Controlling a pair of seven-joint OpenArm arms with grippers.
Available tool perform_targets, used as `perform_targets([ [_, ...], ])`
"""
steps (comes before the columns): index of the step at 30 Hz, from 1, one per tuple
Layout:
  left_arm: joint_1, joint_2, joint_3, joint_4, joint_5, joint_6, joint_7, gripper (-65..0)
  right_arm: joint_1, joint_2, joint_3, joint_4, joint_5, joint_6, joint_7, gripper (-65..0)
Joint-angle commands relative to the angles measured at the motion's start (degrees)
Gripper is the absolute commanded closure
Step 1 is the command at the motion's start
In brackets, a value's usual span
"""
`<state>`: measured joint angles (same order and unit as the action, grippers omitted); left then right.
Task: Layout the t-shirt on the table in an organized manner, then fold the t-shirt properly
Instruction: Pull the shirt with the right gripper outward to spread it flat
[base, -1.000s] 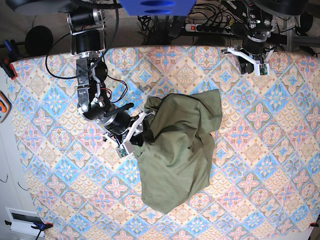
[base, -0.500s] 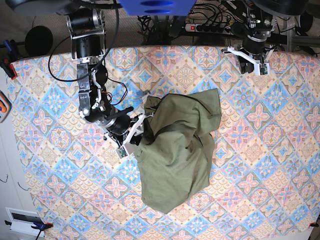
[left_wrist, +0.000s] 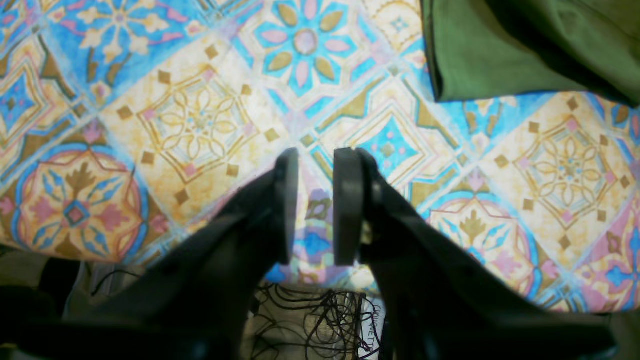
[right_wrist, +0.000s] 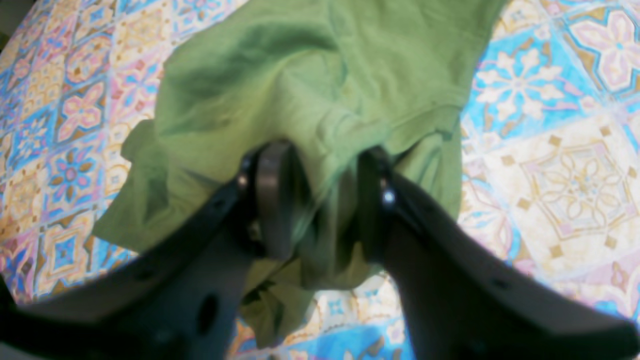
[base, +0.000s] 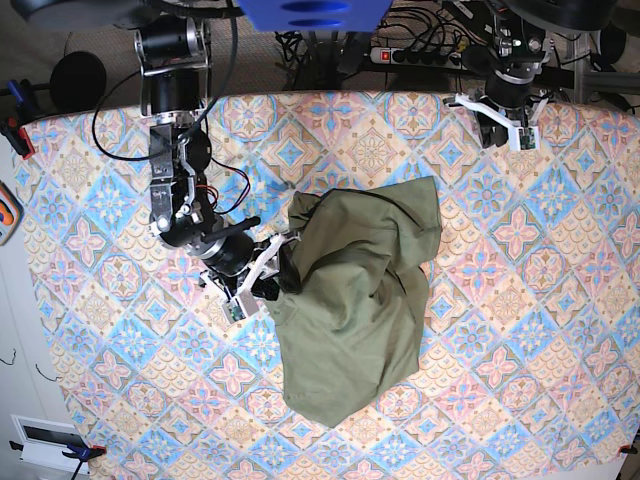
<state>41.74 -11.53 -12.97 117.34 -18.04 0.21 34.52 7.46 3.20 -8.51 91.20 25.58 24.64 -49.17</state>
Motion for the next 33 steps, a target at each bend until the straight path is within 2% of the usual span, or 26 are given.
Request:
perform_targets([
  [1, 0.24, -0.38, -0.17, 0.86, 0.06, 0.01, -0.98, -12.6, 1.46, 0.01, 0.12, 1.15, 0.75, 0.28, 1.47, -13.9],
  [5, 0.15, -0.38, -0.17, 0.86, 0.06, 0.01, -0.98, -12.6, 1.55, -0.70, 0.12, 0.80, 0.75, 0.37, 1.56, -0.3],
  [12, -0.02, -0.38, -0.08, 0.86, 0.06, 0.01, -0.98, -12.6, 2.25, -1.49, 1.00, 1.24, 1.27, 0.46, 1.65, -0.6],
  [15, -0.02, -0.38, -0.08, 0.86, 0.15, 0.01, -0.98, -12.6, 2.34, -1.49, 3.90, 1.24, 7.34, 0.54, 1.65, -0.6],
  [18, -0.02, -0.38, -0.08, 0.86, 0.15, 0.01, -0.98, -12.6, 2.34, -1.49, 7.68, 0.80, 12.70, 3.18, 1.39, -0.6],
  [21, -0.11, -0.38, -0.08, 0.86, 0.15, 0.01, -0.98, -12.6, 2.34, -1.49, 10.40, 0.80, 15.87, 7.58, 1.30, -0.6],
  [23, -0.20, -0.38, 0.01, 0.86, 0.15, 0.01, -0.98, -12.6, 2.34, -1.49, 11.28, 0.80, 17.19, 9.16, 1.30, -0.6],
  [29, -2.22, -0.38, 2.82, 0.86, 0.24, 0.01, -0.98, -12.6, 2.43, -1.31, 12.86, 0.80, 18.50, 9.60, 1.30, -0.6],
  [33, -5.03, -0.38, 4.22, 0.86, 1.12, 0.01, -0.90, -12.7, 6.56, -0.87, 14.45, -1.22, 18.50, 9.60, 1.39, -0.3],
])
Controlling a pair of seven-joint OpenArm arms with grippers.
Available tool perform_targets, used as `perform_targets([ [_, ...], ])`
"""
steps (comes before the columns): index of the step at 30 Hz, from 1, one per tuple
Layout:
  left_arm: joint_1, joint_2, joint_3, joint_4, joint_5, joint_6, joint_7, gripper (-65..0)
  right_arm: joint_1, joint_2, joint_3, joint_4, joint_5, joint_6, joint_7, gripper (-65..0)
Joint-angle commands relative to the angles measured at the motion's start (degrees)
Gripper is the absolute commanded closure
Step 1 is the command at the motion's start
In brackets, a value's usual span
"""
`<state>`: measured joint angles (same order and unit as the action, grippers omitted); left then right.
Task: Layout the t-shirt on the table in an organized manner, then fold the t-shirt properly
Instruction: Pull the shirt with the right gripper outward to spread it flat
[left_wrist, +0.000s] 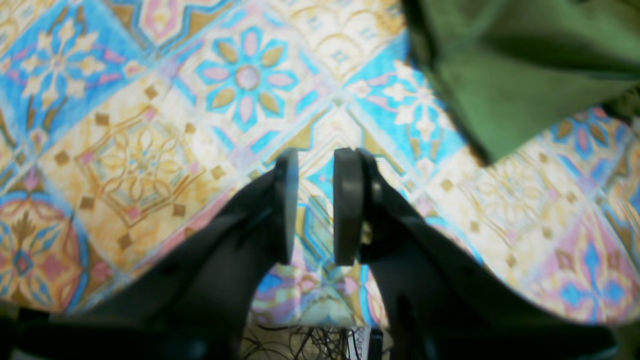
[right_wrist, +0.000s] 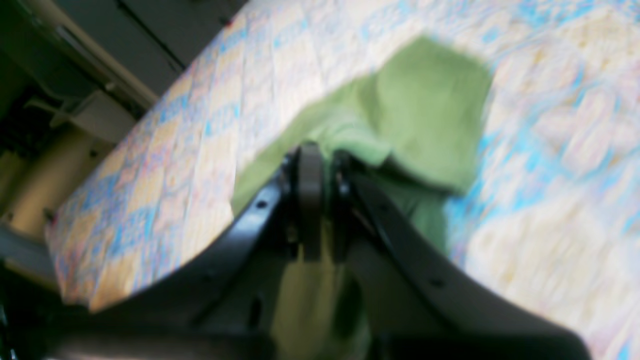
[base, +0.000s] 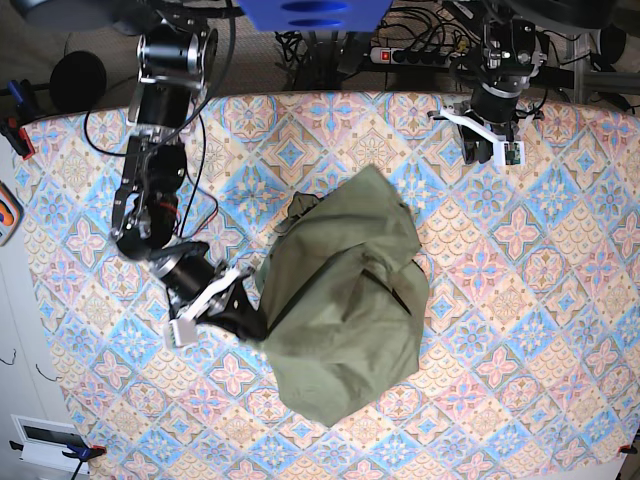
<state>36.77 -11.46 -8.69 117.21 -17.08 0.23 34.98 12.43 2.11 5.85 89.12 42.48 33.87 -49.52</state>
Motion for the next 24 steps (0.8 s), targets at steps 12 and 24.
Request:
perform_targets([
  [12, -5.17, -0.45, 7.77, 0.99, 9.48, -0.01, 2.07, -12.7, 13.02, 10.51, 0.97, -11.10, 1.61, 0.37, 2.09, -0.3],
  [24, -9.65, -0.18, 13.13, 0.90, 16.42, -0.01, 2.16, -12.7, 15.49, 19.21, 3.69, -14.79, 1.26, 0.37, 2.09, -0.3],
])
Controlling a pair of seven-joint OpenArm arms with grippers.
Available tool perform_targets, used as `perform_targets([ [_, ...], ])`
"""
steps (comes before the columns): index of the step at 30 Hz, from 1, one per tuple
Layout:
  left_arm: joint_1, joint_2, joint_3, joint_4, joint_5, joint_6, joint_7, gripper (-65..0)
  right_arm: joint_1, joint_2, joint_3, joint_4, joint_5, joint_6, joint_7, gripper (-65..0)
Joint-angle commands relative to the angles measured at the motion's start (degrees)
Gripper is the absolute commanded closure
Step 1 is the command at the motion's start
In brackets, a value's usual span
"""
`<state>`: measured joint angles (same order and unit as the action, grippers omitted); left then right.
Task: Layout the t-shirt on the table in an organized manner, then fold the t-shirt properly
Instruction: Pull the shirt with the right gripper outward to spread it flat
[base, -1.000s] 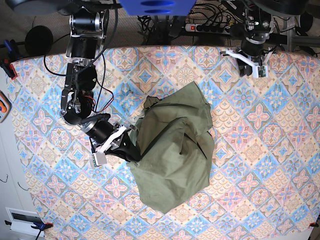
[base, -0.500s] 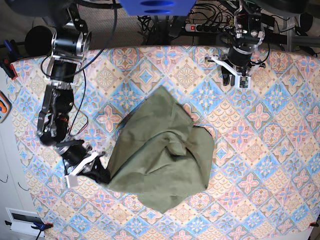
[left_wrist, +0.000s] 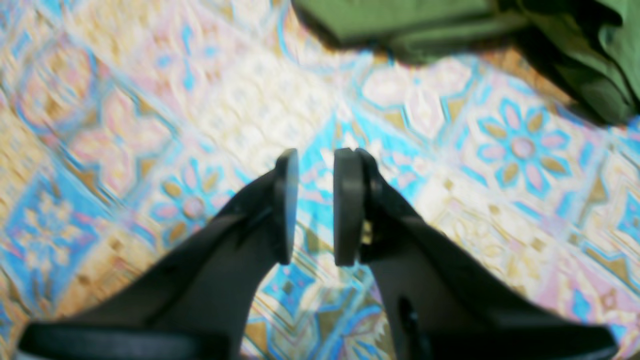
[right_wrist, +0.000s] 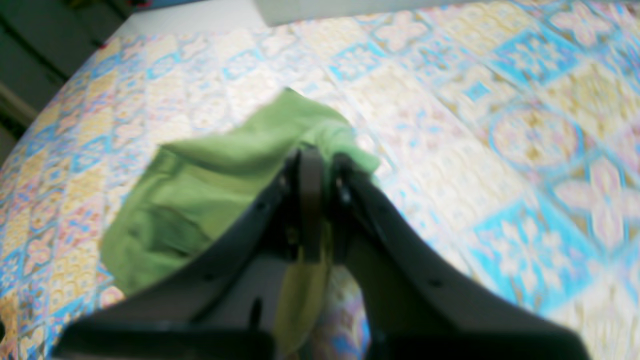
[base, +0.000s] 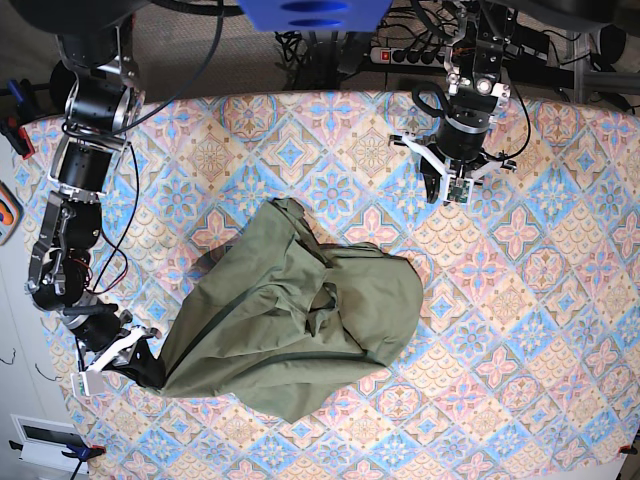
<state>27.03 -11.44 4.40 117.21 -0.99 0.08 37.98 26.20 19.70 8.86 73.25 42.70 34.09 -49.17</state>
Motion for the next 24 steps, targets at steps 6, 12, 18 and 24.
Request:
perform_targets([
  [6, -0.87, -0.21, 0.74, 0.37, 1.04, 0.14, -0.83, -12.7, 1.54, 5.48, 1.55, 0.90, 0.69, 0.16, 1.74, -0.4],
  [12, -1.66, -0.21, 0.83, 0.11, 0.95, 0.14, -0.83, -12.7, 1.36, 6.71, 1.64, 1.43, -11.80, 0.16, 1.74, -0.5],
  [18, -2.02, -0.12, 1.00, 0.11, 0.60, 0.14, -0.83, -12.7, 1.28, 6.45, 1.47, 1.52, -18.57, 0.16, 1.74, -1.2],
  [24, -2.19, -0.21, 5.40, 0.11, 1.04, 0.14, -0.83, -12.9, 0.84, 6.36, 1.38, 1.69, -20.41, 0.16, 1.21, -15.8],
])
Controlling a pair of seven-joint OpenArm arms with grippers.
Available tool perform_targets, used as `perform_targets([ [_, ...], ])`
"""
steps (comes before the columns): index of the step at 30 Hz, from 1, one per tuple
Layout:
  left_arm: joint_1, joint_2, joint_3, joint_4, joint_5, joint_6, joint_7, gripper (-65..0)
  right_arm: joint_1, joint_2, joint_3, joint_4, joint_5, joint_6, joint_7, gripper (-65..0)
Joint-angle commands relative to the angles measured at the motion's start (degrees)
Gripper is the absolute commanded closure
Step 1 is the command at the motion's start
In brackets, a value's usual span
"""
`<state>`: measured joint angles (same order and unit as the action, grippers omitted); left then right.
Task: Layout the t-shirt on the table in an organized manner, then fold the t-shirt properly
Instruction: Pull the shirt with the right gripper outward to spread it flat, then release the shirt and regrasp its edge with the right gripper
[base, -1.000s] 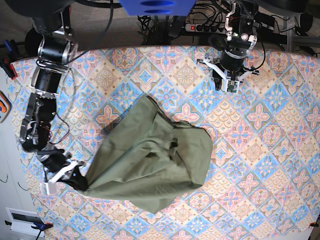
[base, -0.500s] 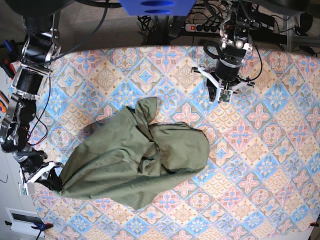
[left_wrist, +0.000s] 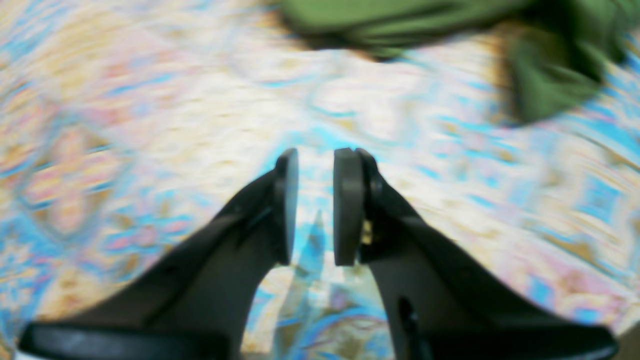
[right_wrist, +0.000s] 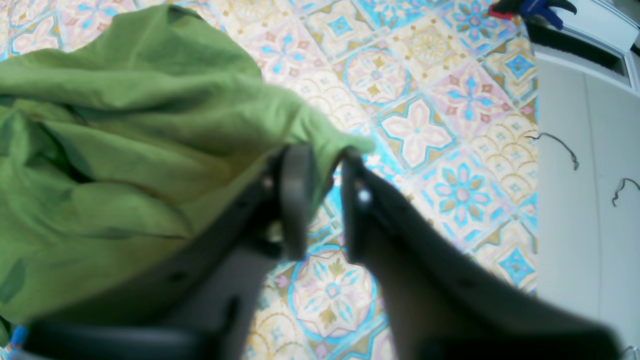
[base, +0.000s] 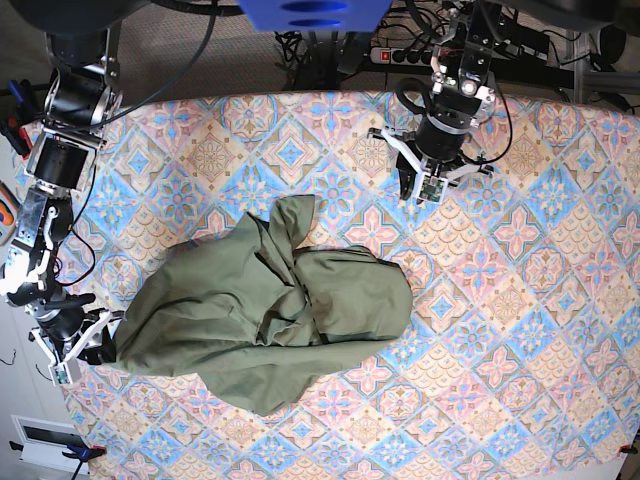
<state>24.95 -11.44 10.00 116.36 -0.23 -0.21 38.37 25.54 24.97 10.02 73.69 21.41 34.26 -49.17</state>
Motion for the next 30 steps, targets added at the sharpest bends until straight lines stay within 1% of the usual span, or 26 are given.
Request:
perform_targets([
  [1, -0.11, -0.12, 0.07, 0.96, 0.27, 0.43, -1.23, -12.9, 0.26, 1.09, 0.22, 2.05, 0.88, -0.02, 1.04, -18.6],
  [4, -0.11, -0.12, 0.07, 0.96, 0.27, 0.43, -1.23, -12.9, -4.05, 1.09, 0.22, 6.09, 0.88, -0.02, -1.51, -24.3],
  [5, -0.11, -0.12, 0.07, 0.96, 0.27, 0.43, -1.23, -12.9, -5.45, 1.09, 0.22, 7.76, 0.88, -0.02, -2.66, -24.9],
  [8, -0.11, -0.12, 0.07, 0.96, 0.27, 0.43, -1.23, -12.9, -9.41, 0.30, 0.22, 11.19, 0.96, -0.02, -5.03, -24.5],
  [10, -0.11, -0.12, 0.07, 0.96, 0.27, 0.43, -1.23, -12.9, -11.78, -1.63, 0.57, 11.80, 1.05, -0.02, -6.09, -24.5],
  [13, -0.11, -0.21, 0.07, 0.96, 0.19, 0.43, -1.23, -12.9, -13.80, -3.65, 0.57, 11.19, 1.05, -0.02, -6.61, -24.7],
  [16, -0.03, -0.21, 0.15, 0.96, 0.19, 0.43, -1.23, -12.9, -14.51, -6.38, 0.66, 8.81, 1.05, -0.02, -6.53, -24.9],
  [18, -0.03, -0.21, 0.15, 0.96, 0.19, 0.43, -1.23, -12.9, -14.51, -7.35, 0.92, 5.91, 1.05, -0.02, -6.53, -24.9],
  [21, -0.03, -0.21, 0.15, 0.96, 0.19, 0.43, -1.23, -12.9, -14.68, -7.61, 4.35, 0.81, 1.05, -0.02, -6.44, -25.0],
  [25, -0.03, -0.29, 0.15, 0.96, 0.19, 0.43, -1.23, -12.9, -14.42, -8.93, 8.31, -3.84, 1.05, -0.02, -6.35, -25.1],
  [30, -0.03, -0.29, 0.15, 0.96, -0.17, 0.43, -1.23, -12.9, -14.42, -9.10, 9.80, -6.92, 1.14, -0.02, -3.54, -25.1],
])
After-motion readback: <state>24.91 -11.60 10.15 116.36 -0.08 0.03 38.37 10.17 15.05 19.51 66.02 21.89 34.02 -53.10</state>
